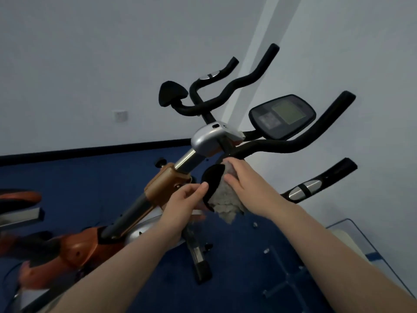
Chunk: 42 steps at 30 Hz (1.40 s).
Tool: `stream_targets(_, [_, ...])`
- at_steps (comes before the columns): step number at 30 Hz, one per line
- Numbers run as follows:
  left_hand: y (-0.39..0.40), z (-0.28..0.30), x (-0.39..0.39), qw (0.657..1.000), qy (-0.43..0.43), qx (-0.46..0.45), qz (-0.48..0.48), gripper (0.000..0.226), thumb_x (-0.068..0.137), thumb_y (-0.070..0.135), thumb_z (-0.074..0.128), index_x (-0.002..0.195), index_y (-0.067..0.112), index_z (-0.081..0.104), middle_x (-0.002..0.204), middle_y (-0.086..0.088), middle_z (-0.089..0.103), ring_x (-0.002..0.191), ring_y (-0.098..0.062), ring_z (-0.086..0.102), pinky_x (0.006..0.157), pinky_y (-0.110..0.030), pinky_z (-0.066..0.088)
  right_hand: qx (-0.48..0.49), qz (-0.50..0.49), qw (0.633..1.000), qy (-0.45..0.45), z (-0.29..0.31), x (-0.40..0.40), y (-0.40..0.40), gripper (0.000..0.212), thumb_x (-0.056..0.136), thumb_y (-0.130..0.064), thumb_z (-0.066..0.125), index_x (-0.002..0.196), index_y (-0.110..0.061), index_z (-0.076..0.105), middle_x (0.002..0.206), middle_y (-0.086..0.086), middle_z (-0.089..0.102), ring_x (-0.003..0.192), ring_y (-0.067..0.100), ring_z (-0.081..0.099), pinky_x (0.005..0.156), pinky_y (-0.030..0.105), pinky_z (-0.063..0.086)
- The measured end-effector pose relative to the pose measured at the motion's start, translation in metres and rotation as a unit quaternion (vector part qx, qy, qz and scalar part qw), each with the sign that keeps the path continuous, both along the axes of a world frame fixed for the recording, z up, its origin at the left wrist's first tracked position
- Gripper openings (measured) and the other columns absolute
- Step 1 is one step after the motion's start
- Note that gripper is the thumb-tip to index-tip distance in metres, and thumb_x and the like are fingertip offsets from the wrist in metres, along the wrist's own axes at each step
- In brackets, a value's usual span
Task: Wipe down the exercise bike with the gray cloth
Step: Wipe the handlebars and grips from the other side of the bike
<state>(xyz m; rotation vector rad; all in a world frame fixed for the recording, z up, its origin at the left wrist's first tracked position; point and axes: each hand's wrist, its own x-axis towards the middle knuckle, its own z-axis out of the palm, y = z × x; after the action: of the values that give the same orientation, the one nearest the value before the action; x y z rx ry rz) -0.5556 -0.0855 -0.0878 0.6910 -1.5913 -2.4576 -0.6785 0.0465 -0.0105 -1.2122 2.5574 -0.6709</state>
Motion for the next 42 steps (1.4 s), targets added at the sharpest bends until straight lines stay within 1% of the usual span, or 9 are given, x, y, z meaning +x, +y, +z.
stream_targets(6, [0.008,0.009,-0.010,0.998,-0.018,-0.038,-0.038,0.045,0.080,0.025,0.079,0.116,0.023,0.053,0.112,-0.001,0.068,0.099,-0.015,0.069,0.075,-0.032,0.059,0.006,0.028,0.999,0.034,0.006,-0.007,-0.022,0.032,0.105,-0.028,0.035,0.133,-0.019,0.049,0.123,-0.003,0.048,0.118,0.012,0.045,0.098,0.025,0.036])
stream_targets(10, [0.001,0.006,-0.006,0.997,-0.011,-0.039,-0.071,0.049,0.077,0.033,0.080,0.118,0.020,0.056,0.112,-0.003,0.069,0.098,-0.016,0.070,0.072,-0.029,0.058,0.048,0.123,0.988,0.083,0.014,-0.012,-0.028,0.031,0.104,-0.029,0.035,0.130,-0.020,0.050,0.122,-0.006,0.048,0.116,0.009,0.041,0.098,0.026,0.036])
stream_targets(14, [-0.013,0.003,0.005,0.995,0.002,-0.058,-0.083,0.018,0.095,0.026,0.063,0.112,0.024,0.064,0.101,-0.001,0.074,0.090,-0.016,0.071,0.082,-0.038,0.059,0.121,0.142,0.980,0.067,0.028,-0.028,-0.014,0.024,0.103,-0.035,0.037,0.121,-0.029,0.050,0.117,-0.012,0.052,0.111,0.006,0.048,0.092,0.026,0.040])
stream_targets(20, [-0.007,0.003,0.003,0.990,-0.018,-0.136,-0.013,0.013,0.097,0.023,0.059,0.100,0.030,0.070,0.087,0.008,0.074,0.078,-0.007,0.069,0.080,-0.036,0.055,0.112,0.218,0.951,0.188,0.018,-0.022,-0.046,0.021,0.103,-0.027,0.039,0.112,-0.018,0.056,0.108,-0.004,0.055,0.099,0.015,0.046,0.088,0.032,0.037])
stream_targets(26, [0.003,0.006,0.006,0.987,-0.042,-0.154,0.022,0.015,0.096,0.014,0.061,0.104,0.023,0.070,0.083,0.005,0.074,0.078,-0.013,0.069,0.082,-0.043,0.055,0.115,0.139,0.977,0.111,0.017,-0.025,-0.029,0.011,0.100,-0.038,0.042,0.096,-0.028,0.043,0.101,-0.007,0.050,0.092,0.013,0.050,0.072,0.029,0.038])
stream_targets(30, [0.018,0.008,0.005,0.985,-0.052,-0.140,0.087,0.015,0.096,0.013,0.060,0.108,0.018,0.069,0.087,-0.004,0.075,0.075,-0.016,0.068,0.081,-0.047,0.054,0.068,0.076,0.978,0.180,0.008,-0.005,-0.041,0.027,0.102,-0.040,0.037,0.107,-0.017,0.049,0.104,0.002,0.054,0.096,0.021,0.051,0.080,0.036,0.044])
stream_targets(33, [0.026,0.006,0.007,0.980,-0.058,-0.148,0.123,0.017,0.097,0.015,0.059,0.110,0.021,0.068,0.089,0.000,0.075,0.078,-0.014,0.071,0.081,-0.046,0.056,-0.001,0.018,0.997,0.081,0.001,-0.001,-0.020,0.024,0.100,-0.042,0.043,0.112,-0.022,0.045,0.106,-0.002,0.051,0.094,0.016,0.050,0.074,0.030,0.040])
stream_targets(38, [0.043,0.007,0.003,0.972,-0.044,-0.103,0.206,0.017,0.099,0.025,0.055,0.105,0.032,0.069,0.090,-0.002,0.074,0.088,-0.028,0.069,0.082,-0.049,0.056,0.071,-0.006,0.997,-0.004,0.004,-0.011,-0.011,0.028,0.102,-0.042,0.037,0.113,-0.016,0.038,0.111,0.009,0.056,0.090,0.022,0.052,0.073,0.035,0.038])
stream_targets(42, [0.049,0.015,-0.008,0.959,-0.009,-0.127,0.253,0.020,0.098,0.021,0.056,0.112,0.033,0.064,0.102,0.006,0.070,0.091,-0.013,0.070,0.076,-0.035,0.060,0.040,0.001,0.999,-0.004,0.005,-0.007,-0.013,0.027,0.103,-0.042,0.035,0.108,-0.016,0.037,0.105,0.009,0.059,0.089,0.024,0.056,0.068,0.033,0.036])
